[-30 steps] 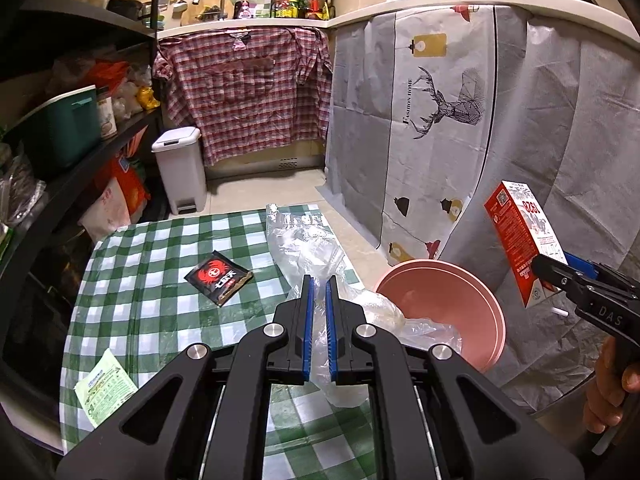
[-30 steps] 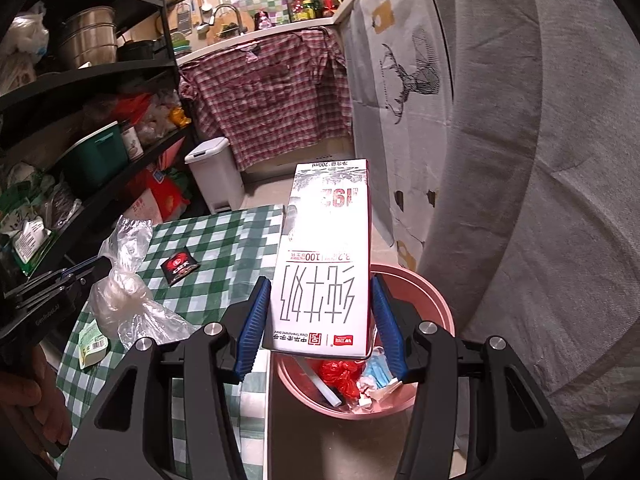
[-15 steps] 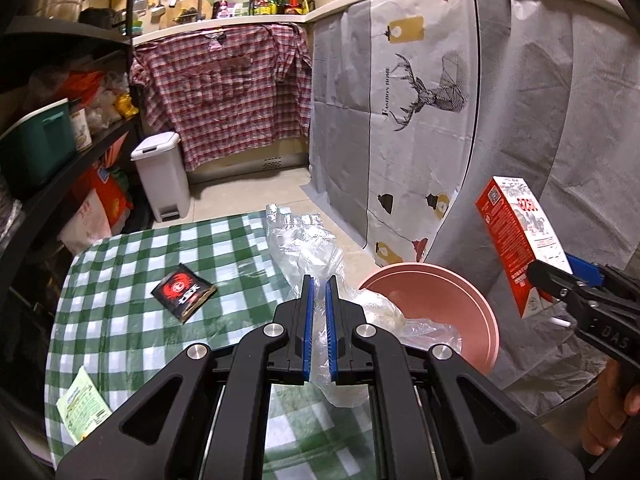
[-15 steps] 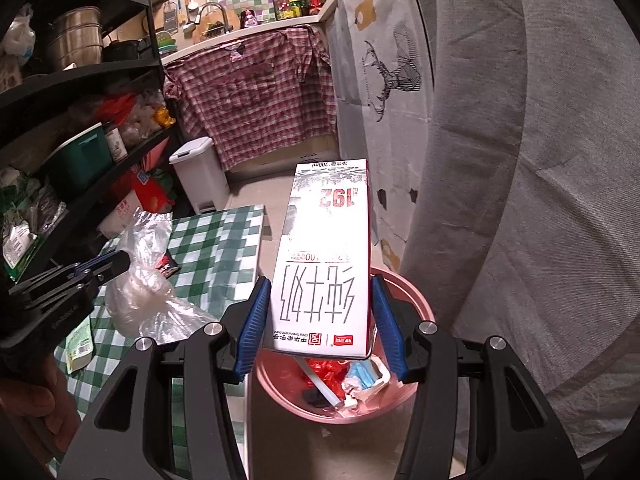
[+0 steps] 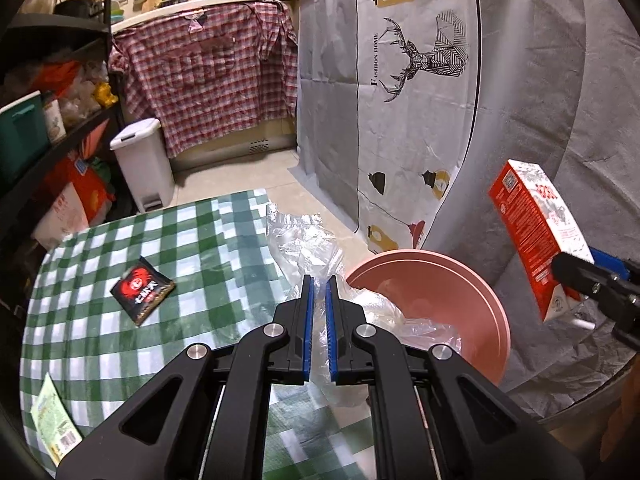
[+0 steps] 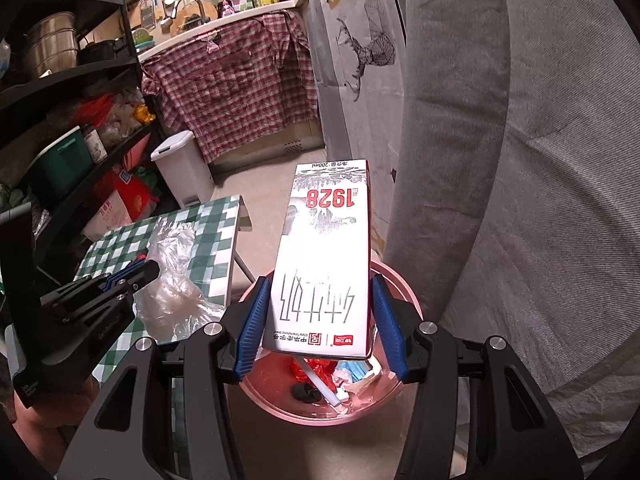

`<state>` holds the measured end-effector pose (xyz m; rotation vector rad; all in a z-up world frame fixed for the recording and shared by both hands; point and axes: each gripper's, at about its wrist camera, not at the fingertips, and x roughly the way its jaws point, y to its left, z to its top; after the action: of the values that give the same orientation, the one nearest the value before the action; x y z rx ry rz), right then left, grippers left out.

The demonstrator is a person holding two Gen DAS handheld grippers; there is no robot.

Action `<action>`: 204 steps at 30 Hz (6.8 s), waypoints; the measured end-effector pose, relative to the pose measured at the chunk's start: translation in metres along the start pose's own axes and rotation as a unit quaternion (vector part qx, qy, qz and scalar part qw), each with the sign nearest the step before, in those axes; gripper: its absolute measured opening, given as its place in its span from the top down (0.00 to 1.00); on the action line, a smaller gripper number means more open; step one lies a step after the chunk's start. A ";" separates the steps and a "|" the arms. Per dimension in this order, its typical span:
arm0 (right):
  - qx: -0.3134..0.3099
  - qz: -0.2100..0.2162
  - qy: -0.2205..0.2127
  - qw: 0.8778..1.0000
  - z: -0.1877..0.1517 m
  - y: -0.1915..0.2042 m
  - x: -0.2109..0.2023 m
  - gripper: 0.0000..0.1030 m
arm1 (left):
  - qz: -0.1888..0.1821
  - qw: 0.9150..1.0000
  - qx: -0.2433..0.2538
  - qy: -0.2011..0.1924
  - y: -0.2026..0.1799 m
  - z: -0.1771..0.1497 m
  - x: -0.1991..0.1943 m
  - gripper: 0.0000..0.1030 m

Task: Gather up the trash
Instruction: 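Open both tools to drop carton and plastic bag into pink bin, then move left tool to green-white label sheet while right tool approaches black-red sauce packet, then close left tool on label sheet while right tool grasps black-red sauce packet, then carry label sheet and sauce packet over the pink bin with both tools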

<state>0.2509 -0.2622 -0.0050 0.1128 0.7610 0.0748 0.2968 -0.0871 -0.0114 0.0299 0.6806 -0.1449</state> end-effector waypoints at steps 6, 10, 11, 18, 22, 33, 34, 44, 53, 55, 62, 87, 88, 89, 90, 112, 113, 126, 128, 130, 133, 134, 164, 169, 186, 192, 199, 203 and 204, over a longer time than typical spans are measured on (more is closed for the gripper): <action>0.002 0.000 0.005 1.000 -0.001 -0.001 0.006 0.50 | -0.005 1.000 0.004 0.004 -0.011 -0.001 0.009 0.94; 0.006 -0.005 0.010 1.000 0.001 -0.003 0.012 0.35 | -0.033 0.999 -0.001 0.025 -0.015 -0.003 0.017 0.83; 0.004 -0.006 0.011 1.000 0.000 -0.003 0.013 0.33 | -0.036 0.999 0.000 0.028 -0.015 -0.004 0.016 0.77; 0.008 -0.009 0.011 1.000 0.001 -0.007 0.014 0.33 | -0.036 0.999 -0.010 0.019 0.000 -0.004 0.004 0.75; 0.010 -0.003 0.003 1.000 0.001 -0.003 0.010 0.33 | -0.029 0.999 -0.021 0.010 0.017 -0.001 -0.009 0.75; -0.011 0.025 -0.036 0.999 0.002 0.026 -0.012 0.64 | 0.028 0.999 -0.032 -0.020 0.089 -0.014 -0.065 0.75; -0.010 0.031 -0.038 0.999 0.001 0.031 -0.014 0.72 | 0.037 0.998 -0.035 -0.021 0.099 -0.017 -0.071 0.75; -0.032 0.097 -0.027 0.994 -0.009 0.093 -0.006 0.88 | 0.133 0.989 -0.066 -0.003 0.190 -0.058 -0.104 0.72; -0.086 0.158 0.001 0.984 -0.024 0.155 0.026 0.86 | 0.175 0.974 -0.146 0.013 0.266 -0.117 -0.124 0.64; -0.089 0.170 0.009 0.981 -0.024 0.165 0.036 0.87 | 0.183 0.969 -0.165 0.013 0.273 -0.131 -0.124 0.64; -0.107 0.196 0.023 0.974 -0.023 0.199 0.079 0.86 | 0.187 0.955 -0.230 0.003 0.286 -0.156 -0.128 0.63; -0.168 0.193 0.118 0.959 0.001 0.284 0.238 0.57 | 0.189 0.928 -0.316 0.060 0.297 -0.179 -0.085 0.29; -0.166 0.189 0.122 0.960 0.001 0.284 0.243 0.57 | 0.187 0.927 -0.320 0.059 0.298 -0.180 -0.086 0.28; -0.167 0.186 0.130 0.960 0.000 0.285 0.249 0.57 | 0.183 0.926 -0.326 0.060 0.299 -0.180 -0.085 0.28; -0.169 0.185 0.136 0.959 -0.001 0.286 0.253 0.57 | 0.176 0.924 -0.333 0.061 0.301 -0.181 -0.084 0.26; -0.184 0.199 0.111 0.956 -0.009 0.280 0.212 1.00 | 0.145 0.943 -0.300 0.024 0.280 -0.157 -0.087 0.93; -0.183 0.204 0.107 0.956 -0.009 0.279 0.204 1.00 | 0.141 0.944 -0.299 0.018 0.279 -0.156 -0.089 0.94; -0.207 0.216 0.064 0.952 -0.007 0.257 0.110 1.00 | 0.092 0.958 -0.270 -0.024 0.256 -0.138 -0.111 1.00; -0.206 0.214 0.060 0.953 -0.008 0.252 0.096 1.00 | 0.093 0.959 -0.267 -0.026 0.256 -0.135 -0.114 1.00; -0.207 0.211 0.054 0.954 -0.010 0.245 0.083 1.00 | 0.097 0.960 -0.262 -0.027 0.253 -0.131 -0.118 1.00; -0.213 0.201 0.042 0.955 -0.014 0.236 0.061 1.00 | 0.104 0.962 -0.251 -0.028 0.247 -0.124 -0.124 1.00; -0.211 0.198 0.039 0.956 -0.016 0.231 0.052 1.00 | 0.106 0.963 -0.246 -0.029 0.244 -0.122 -0.126 1.00; -0.130 0.099 -0.055 0.985 -0.027 0.124 -0.042 1.00 | 0.074 0.982 -0.165 -0.045 0.170 -0.093 -0.148 1.00; -0.117 0.087 -0.057 0.988 -0.023 0.106 -0.038 1.00 | 0.061 0.985 -0.157 -0.042 0.151 -0.085 -0.137 1.00; -0.071 0.045 -0.057 0.995 -0.012 0.044 -0.025 1.00 | -0.029 0.994 -0.097 -0.033 0.055 -0.046 -0.104 1.00; -0.066 0.037 -0.065 0.995 -0.007 0.036 -0.027 1.00 | -0.040 0.996 -0.077 -0.032 0.029 -0.035 -0.095 1.00; -0.045 0.029 -0.063 0.997 -0.001 0.014 -0.027 1.00 | -0.052 0.996 -0.067 -0.031 -0.001 -0.015 -0.075 1.00; -0.042 0.025 -0.058 0.997 0.001 0.008 -0.022 1.00 | -0.058 0.996 -0.064 -0.021 -0.017 -0.007 -0.059 1.00; -0.045 0.023 -0.059 0.997 0.002 0.008 -0.022 1.00 | -0.058 0.996 -0.063 -0.020 -0.018 -0.007 -0.057 1.00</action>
<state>0.2363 -0.2569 0.0119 0.0482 0.6359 0.1446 0.2463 -0.0976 0.0195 -0.1346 0.6511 -0.2140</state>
